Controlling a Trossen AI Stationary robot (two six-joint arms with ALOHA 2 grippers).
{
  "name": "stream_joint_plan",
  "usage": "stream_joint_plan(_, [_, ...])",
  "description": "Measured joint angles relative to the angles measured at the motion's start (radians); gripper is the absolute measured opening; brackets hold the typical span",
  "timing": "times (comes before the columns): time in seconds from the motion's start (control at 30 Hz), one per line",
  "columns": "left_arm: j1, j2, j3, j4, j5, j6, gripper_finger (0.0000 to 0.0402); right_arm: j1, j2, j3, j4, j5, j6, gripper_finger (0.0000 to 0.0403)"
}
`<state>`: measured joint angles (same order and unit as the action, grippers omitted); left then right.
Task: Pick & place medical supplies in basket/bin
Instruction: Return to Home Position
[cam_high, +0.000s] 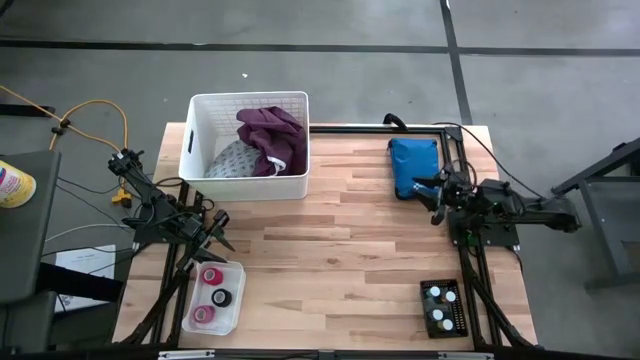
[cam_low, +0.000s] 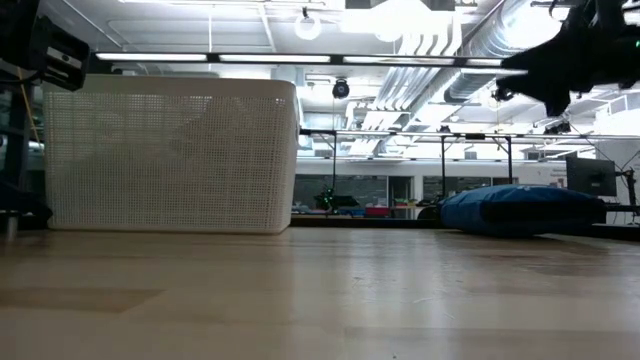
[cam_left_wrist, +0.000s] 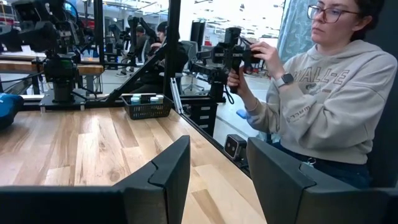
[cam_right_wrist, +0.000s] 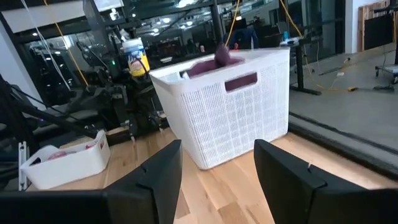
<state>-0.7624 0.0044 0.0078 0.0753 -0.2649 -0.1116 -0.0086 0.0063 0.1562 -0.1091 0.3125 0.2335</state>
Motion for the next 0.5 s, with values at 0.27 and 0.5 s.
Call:
stream_joint_plan(0.27, [0.000,0.000,0.000,0.000,0.000,0.000,0.0153,0.000,0.000,-0.114,0.197,-0.011,0.006,0.0187])
stream_joint_plan(0.5, [0.000,0.000,0.000,0.000,0.000,0.000,0.0153,0.000,0.000,-0.147,0.272,-0.090,0.006,0.0187])
